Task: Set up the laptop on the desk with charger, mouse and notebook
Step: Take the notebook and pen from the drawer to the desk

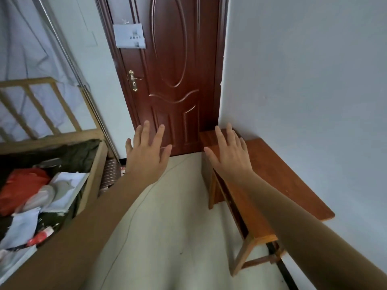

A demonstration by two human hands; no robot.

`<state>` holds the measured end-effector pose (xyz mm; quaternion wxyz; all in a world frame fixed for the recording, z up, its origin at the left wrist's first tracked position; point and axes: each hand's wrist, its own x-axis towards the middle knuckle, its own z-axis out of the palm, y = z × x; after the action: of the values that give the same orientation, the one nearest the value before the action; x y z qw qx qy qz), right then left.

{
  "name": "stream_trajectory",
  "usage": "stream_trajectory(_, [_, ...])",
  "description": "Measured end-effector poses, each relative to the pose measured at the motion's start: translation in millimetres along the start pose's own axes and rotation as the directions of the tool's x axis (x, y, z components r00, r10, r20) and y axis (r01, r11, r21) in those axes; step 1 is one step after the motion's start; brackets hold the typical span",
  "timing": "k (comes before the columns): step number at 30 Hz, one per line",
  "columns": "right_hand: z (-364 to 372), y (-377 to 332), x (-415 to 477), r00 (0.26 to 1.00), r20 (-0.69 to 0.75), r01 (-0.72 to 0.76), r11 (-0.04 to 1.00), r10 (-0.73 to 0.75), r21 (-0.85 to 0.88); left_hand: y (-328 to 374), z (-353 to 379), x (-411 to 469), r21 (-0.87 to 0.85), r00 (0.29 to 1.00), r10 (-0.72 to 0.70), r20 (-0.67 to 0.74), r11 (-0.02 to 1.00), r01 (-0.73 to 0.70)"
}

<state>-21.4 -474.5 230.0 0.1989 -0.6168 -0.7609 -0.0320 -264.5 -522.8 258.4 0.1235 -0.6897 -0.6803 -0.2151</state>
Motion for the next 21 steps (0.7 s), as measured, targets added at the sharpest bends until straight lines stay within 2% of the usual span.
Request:
stream_trajectory(6, [74.9, -29.4, 109.3, 0.999, 0.033, 0.036, 0.999, -0.034, -0.039, -75.0, 65.8, 90.7, -0.019, 1.000, 0.000, 0.028, 1.000, 0.001])
stream_trajectory(12, [123.1, -47.9, 217.3, 0.995, 0.016, -0.098, 0.993, 0.099, -0.059, -135.7, 109.9, 218.8, -0.006, 0.996, 0.082, 0.044, 0.997, -0.081])
stream_trajectory(17, [146.2, -27.4, 292.0, 0.980, -0.025, -0.200, 0.976, 0.199, -0.085, -132.1, 159.0, 323.3, -0.085, 0.986, 0.148, 0.081, 0.986, -0.141])
stream_trajectory(21, [163.4, 6.3, 347.1, 0.954, -0.060, -0.295, 0.955, 0.293, -0.022, -109.8, 209.0, 385.8, -0.129, 0.971, 0.196, 0.139, 0.976, -0.178])
